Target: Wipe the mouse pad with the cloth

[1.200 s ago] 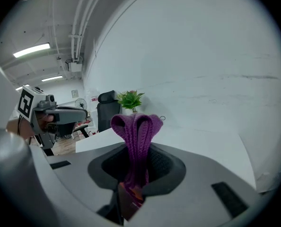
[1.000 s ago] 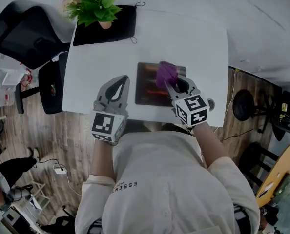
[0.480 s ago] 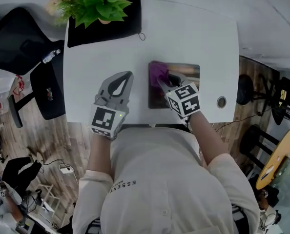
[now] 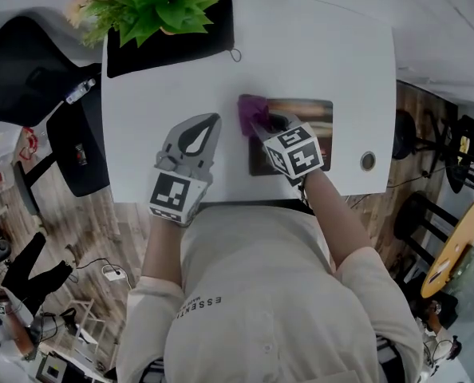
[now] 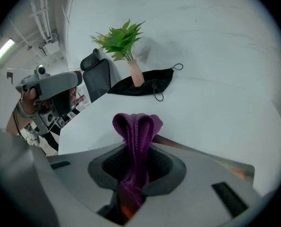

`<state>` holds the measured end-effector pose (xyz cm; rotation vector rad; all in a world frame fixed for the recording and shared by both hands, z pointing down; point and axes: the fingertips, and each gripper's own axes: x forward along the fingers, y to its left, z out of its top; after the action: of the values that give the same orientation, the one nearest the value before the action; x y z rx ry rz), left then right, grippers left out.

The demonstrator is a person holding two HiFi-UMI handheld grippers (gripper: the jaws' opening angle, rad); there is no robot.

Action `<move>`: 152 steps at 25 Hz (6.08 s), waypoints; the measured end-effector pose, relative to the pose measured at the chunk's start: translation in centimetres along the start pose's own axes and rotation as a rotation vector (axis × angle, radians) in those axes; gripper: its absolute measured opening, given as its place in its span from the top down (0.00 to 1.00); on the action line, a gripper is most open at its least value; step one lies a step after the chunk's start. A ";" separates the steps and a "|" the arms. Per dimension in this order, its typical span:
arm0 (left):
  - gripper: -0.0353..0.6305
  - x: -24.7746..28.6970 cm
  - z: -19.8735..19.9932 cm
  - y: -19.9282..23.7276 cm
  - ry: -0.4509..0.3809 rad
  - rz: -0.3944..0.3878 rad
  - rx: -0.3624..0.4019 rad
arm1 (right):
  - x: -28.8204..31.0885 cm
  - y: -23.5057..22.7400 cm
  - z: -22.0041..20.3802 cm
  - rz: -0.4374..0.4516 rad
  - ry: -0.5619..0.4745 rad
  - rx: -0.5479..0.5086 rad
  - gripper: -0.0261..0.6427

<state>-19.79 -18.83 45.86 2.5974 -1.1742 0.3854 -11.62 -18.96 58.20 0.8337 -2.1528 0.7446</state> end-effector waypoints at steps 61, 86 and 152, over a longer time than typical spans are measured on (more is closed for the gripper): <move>0.94 0.8 3.9 -6.9 -0.035 0.032 0.120 | -9.0 -4.8 -4.4 -0.037 -0.001 0.116 0.82; 0.94 -2.9 1.7 -5.4 -0.020 0.066 0.099 | -4.0 0.6 -6.1 0.038 0.073 0.092 0.82; 0.94 -7.8 -3.0 -9.3 0.020 0.010 0.092 | -6.7 6.0 -9.8 0.038 0.055 0.105 0.82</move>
<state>-18.12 -6.50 44.73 2.6598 -1.1896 0.4777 -8.47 -6.10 57.33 0.8181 -2.1006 0.8962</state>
